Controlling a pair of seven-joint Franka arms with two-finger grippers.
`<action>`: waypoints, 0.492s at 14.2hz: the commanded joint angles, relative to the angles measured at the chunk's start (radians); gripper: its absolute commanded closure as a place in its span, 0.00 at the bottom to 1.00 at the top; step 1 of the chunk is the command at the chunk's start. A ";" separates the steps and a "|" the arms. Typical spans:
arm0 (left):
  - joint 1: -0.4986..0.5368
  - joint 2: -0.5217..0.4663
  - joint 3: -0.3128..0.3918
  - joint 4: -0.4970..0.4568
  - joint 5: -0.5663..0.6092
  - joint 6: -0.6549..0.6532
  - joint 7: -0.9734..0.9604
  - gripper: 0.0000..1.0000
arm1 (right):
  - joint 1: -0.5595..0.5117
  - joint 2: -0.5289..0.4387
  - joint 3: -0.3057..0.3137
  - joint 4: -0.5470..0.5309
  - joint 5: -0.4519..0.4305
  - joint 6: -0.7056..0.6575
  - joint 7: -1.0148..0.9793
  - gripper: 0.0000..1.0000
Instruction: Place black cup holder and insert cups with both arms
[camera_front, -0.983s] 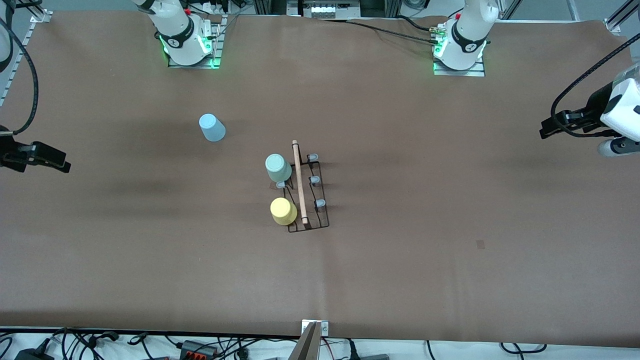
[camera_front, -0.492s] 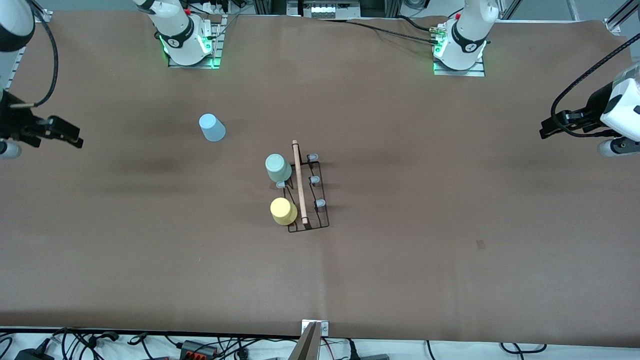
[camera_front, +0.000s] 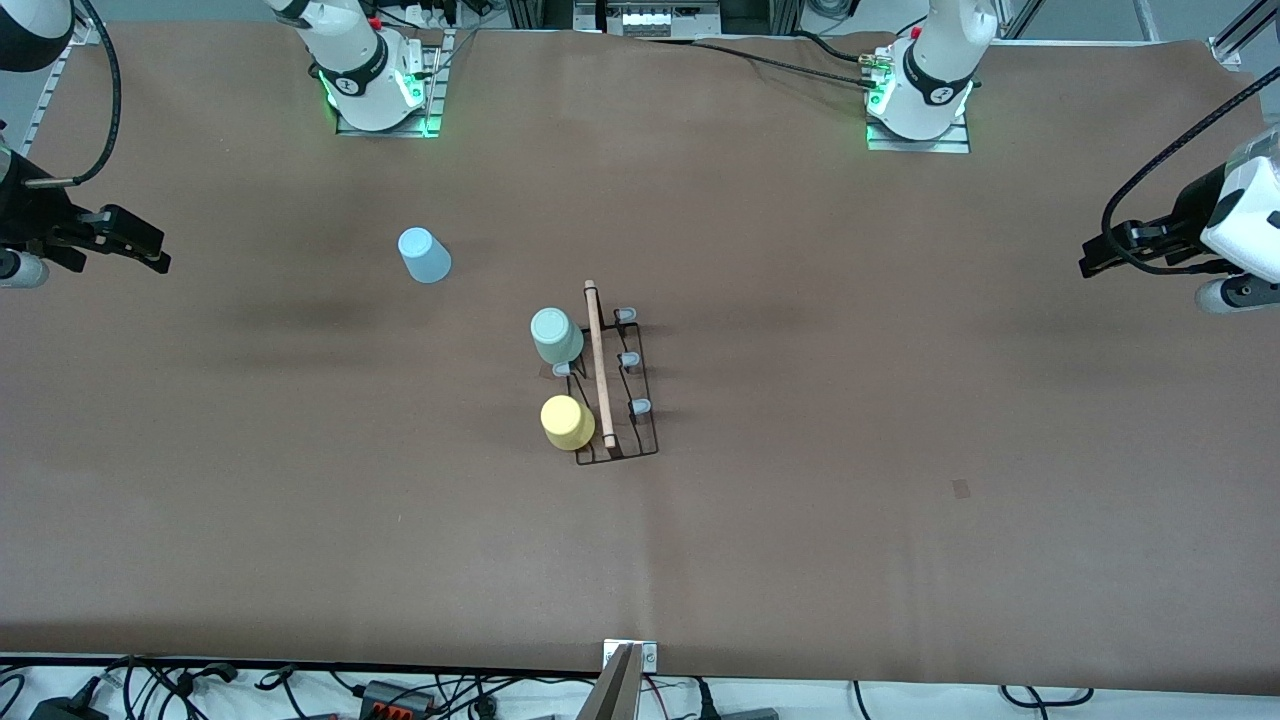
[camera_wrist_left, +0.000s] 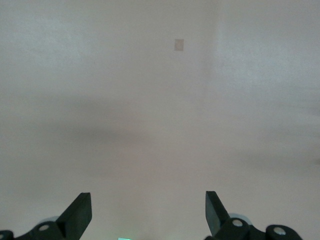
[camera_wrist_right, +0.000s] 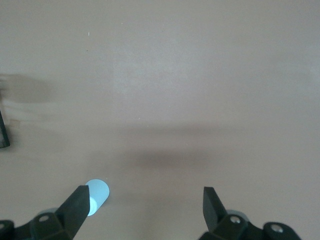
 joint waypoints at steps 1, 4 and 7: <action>0.007 -0.006 -0.003 0.003 -0.028 -0.009 0.020 0.00 | 0.005 -0.024 -0.005 -0.017 -0.001 -0.004 -0.013 0.00; 0.009 -0.006 -0.002 0.002 -0.027 -0.009 0.020 0.00 | 0.005 -0.022 -0.002 -0.017 0.001 -0.001 -0.013 0.00; 0.009 -0.006 -0.003 0.003 -0.027 -0.009 0.020 0.00 | 0.005 -0.024 -0.002 -0.017 0.001 -0.006 -0.013 0.00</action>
